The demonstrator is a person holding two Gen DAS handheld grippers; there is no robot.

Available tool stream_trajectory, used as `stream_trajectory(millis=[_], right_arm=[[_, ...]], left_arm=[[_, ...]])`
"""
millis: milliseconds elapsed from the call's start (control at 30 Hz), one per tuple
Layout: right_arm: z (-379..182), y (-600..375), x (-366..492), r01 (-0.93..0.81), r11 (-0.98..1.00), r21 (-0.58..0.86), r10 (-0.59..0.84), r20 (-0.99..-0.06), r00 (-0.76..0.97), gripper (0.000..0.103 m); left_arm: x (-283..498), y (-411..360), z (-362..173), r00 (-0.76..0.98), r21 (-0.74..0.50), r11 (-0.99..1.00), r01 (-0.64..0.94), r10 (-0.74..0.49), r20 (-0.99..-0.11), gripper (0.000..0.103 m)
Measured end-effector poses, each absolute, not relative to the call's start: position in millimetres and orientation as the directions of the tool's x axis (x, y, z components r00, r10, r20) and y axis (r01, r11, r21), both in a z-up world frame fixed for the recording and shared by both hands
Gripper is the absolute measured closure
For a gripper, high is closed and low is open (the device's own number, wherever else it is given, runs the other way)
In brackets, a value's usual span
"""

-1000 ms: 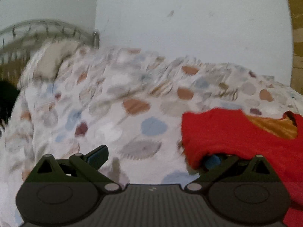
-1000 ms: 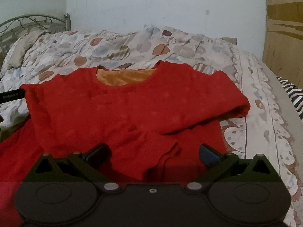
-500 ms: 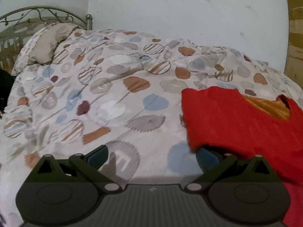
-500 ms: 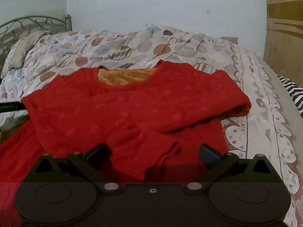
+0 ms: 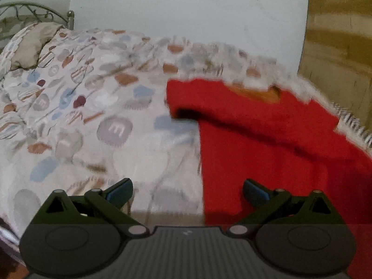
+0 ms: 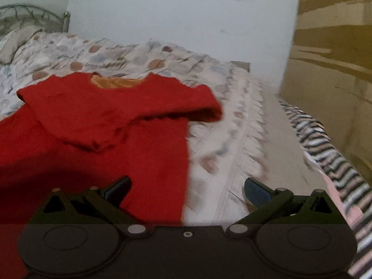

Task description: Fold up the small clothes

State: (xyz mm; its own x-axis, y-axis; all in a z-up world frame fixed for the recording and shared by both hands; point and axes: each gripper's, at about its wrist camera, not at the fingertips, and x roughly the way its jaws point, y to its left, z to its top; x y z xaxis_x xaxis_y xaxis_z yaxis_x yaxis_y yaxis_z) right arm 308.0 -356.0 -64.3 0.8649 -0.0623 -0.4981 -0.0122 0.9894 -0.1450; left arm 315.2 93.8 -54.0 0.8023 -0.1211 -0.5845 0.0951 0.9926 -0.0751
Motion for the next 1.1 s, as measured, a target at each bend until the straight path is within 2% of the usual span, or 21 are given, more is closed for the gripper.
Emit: stream_trajectory(millis=[67, 133, 400, 533, 633, 733, 933, 1100], right_arm=[[-63, -374, 291, -0.005, 0.997, -0.074, -0.032, -0.493, 0.87, 0.0], [-60, -385, 278, -0.008, 0.999, -0.048, -0.016, -0.484, 0.875, 0.0], [-62, -408, 240, 0.082, 0.971, -0.223, -0.187, -0.505, 0.842, 0.0], [-61, -415, 207, 0.061, 0.978, -0.199, -0.152, -0.48, 0.864, 0.0], [-62, -411, 181, -0.022, 0.978, -0.206, -0.075, -0.449, 0.89, 0.0], [-69, -399, 161, -0.105, 0.955, -0.276, -0.027, -0.436, 0.9, 0.0], [-94, -370, 141, -0.233, 0.838, -0.494, -0.005, -0.433, 0.901, 0.0], [-124, -341, 130, -0.323, 0.636, -0.701, 0.027, -0.398, 0.917, 0.0]], left_arm=[[312, 86, -59, 0.785, 0.002, 0.998, 0.061, -0.047, -0.617, 0.001], [308, 87, -61, 0.776, 0.018, 0.999, 0.044, -0.023, -0.63, 0.0], [291, 115, -56, 0.751, -0.074, 0.997, -0.008, -0.043, -0.659, 0.0], [277, 117, -49, 0.763, -0.062, 0.998, -0.011, -0.032, -0.645, 0.001], [264, 114, -43, 0.771, -0.007, 1.0, -0.018, 0.009, -0.636, 0.0], [249, 113, -37, 0.783, 0.024, 1.0, -0.006, 0.02, -0.622, 0.0], [225, 112, -23, 0.801, -0.002, 1.0, 0.003, -0.003, -0.599, 0.0], [215, 107, -16, 0.81, -0.002, 1.0, 0.014, -0.013, -0.586, 0.0]])
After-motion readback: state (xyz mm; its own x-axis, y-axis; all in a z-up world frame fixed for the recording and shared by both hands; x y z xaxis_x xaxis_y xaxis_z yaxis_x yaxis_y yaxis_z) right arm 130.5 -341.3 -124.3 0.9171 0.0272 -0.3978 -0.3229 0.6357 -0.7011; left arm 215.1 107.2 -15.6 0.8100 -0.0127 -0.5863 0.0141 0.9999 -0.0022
